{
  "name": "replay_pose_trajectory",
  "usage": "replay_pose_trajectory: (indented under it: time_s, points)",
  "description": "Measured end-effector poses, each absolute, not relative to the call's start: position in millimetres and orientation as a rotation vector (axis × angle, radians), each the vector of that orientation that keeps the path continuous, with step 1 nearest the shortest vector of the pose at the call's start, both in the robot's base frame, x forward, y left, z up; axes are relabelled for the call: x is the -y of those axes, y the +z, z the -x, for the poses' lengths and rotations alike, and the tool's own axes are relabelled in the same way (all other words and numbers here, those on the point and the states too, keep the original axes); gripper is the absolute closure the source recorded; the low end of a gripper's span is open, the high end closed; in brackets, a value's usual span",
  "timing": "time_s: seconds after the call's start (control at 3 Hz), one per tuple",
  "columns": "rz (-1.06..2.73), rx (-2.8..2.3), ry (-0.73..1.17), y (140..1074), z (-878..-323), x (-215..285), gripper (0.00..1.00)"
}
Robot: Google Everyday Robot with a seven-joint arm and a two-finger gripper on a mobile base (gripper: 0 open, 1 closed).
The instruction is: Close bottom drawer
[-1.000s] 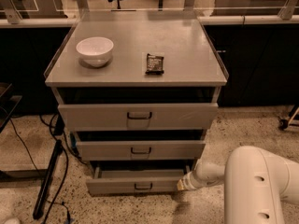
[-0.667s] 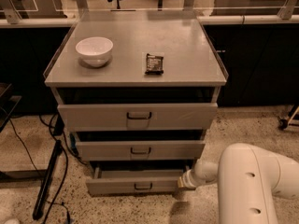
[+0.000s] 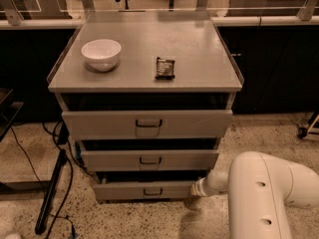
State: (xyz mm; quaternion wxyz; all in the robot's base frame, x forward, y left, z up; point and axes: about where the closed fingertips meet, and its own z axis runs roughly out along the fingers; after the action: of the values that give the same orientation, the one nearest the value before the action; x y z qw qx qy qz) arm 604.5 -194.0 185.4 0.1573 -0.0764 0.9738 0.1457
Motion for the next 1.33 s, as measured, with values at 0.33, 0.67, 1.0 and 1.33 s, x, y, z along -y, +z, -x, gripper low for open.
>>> replay_pose_trajectory:
  time_s: [0.33, 0.67, 1.0, 1.33]
  points:
    - [0.204, -2.774, 0.406, 185, -610, 197, 1.0]
    - [0.204, -2.774, 0.406, 185, -610, 197, 1.0]
    - [0.167, -2.744, 0.402, 188, -627, 203, 1.0]
    - [0.132, -2.722, 0.402, 191, -639, 210, 1.0]
